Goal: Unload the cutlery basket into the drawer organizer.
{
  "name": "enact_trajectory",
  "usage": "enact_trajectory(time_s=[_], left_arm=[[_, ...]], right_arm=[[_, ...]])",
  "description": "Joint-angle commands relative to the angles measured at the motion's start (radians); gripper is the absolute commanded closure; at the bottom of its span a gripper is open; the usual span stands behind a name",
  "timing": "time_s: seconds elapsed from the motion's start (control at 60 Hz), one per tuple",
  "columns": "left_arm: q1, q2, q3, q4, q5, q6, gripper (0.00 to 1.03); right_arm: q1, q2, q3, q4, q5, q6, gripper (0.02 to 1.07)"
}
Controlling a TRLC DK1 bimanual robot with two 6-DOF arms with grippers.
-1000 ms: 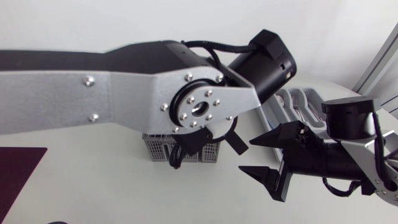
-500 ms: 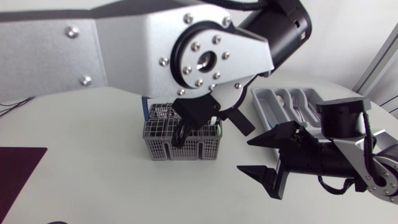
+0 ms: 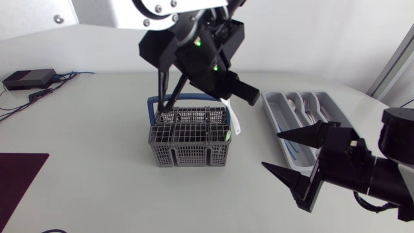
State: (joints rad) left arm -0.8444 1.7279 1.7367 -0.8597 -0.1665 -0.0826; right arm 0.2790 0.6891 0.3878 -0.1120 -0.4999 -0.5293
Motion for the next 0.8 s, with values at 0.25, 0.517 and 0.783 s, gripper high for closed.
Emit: enact_trajectory(time_s=[0.25,0.517,0.783], left_arm=[[0.067,0.042,0.052,0.008,0.229,-0.091,0.88],[0.044,0.055,0.073,0.036,0.295,-0.100,0.87],[0.030,0.075,0.053,0.041,0.311,-0.092,0.87]], right_arm=[[-0.004,-0.088,-0.063,0.103,0.080,0.048,0.13],[0.108,0.007,-0.033,0.238,0.204,0.101,0.22],[0.184,0.185,0.042,0.351,0.290,0.167,0.31]])
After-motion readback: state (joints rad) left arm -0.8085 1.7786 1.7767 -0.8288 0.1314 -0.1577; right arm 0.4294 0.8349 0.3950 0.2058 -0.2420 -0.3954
